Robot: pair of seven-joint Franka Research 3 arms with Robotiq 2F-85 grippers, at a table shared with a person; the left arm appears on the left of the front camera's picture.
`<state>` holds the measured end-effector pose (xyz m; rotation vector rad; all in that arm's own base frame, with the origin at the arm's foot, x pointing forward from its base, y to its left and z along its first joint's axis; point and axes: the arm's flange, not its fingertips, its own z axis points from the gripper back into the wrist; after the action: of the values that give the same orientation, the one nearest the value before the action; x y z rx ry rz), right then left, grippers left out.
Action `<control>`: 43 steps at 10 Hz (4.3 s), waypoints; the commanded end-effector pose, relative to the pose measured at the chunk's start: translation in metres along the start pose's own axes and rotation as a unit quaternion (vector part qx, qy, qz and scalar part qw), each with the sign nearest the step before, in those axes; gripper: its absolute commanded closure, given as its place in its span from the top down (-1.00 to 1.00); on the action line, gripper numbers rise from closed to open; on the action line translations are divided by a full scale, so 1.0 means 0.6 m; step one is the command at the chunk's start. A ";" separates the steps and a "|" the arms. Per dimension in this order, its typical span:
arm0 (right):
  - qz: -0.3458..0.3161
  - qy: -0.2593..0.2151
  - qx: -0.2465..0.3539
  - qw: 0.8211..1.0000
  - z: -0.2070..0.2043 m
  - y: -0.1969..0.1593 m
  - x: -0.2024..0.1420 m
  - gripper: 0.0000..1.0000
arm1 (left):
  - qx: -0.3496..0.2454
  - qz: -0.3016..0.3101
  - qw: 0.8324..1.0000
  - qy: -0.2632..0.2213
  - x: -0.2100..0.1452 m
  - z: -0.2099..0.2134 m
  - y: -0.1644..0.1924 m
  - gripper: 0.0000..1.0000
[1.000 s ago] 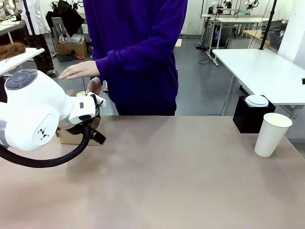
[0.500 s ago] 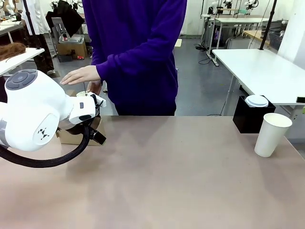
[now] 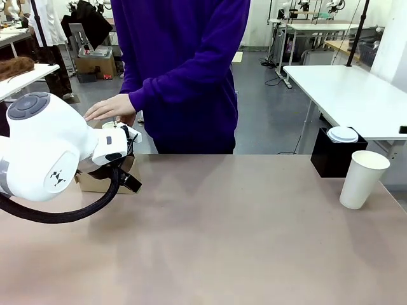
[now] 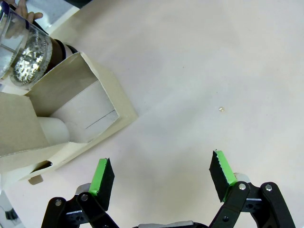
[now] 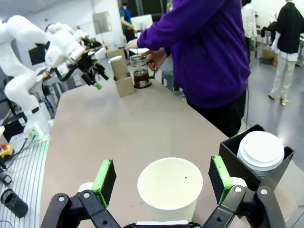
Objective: Pour a drink into a cup and package it in a carrier.
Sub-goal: Pick up the 600 ml Paper Cup and place it in the middle top area of the table.
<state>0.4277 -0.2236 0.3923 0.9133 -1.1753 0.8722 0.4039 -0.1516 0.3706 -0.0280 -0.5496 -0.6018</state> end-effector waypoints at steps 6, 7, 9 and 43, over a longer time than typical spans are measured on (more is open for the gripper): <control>0.044 -0.096 -0.014 0.994 0.035 -0.056 -0.168 1.00 | 0.000 0.000 1.000 0.000 0.000 0.000 0.000 1.00; 0.041 -0.099 -0.017 0.994 0.027 -0.055 -0.184 1.00 | 0.000 0.000 1.000 0.000 0.000 0.000 0.000 1.00; 0.033 -0.093 -0.025 0.995 0.007 -0.056 -0.203 1.00 | 0.000 0.000 1.000 0.000 0.000 0.000 0.000 1.00; 0.009 -0.105 0.007 0.994 -0.265 0.010 -0.198 0.60 | 0.000 0.000 1.000 0.000 0.000 0.000 0.000 1.00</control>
<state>0.4659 -0.1112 0.2279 1.0657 -1.3237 0.8393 0.4039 -0.1516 0.3705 -0.0279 -0.5495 -0.6016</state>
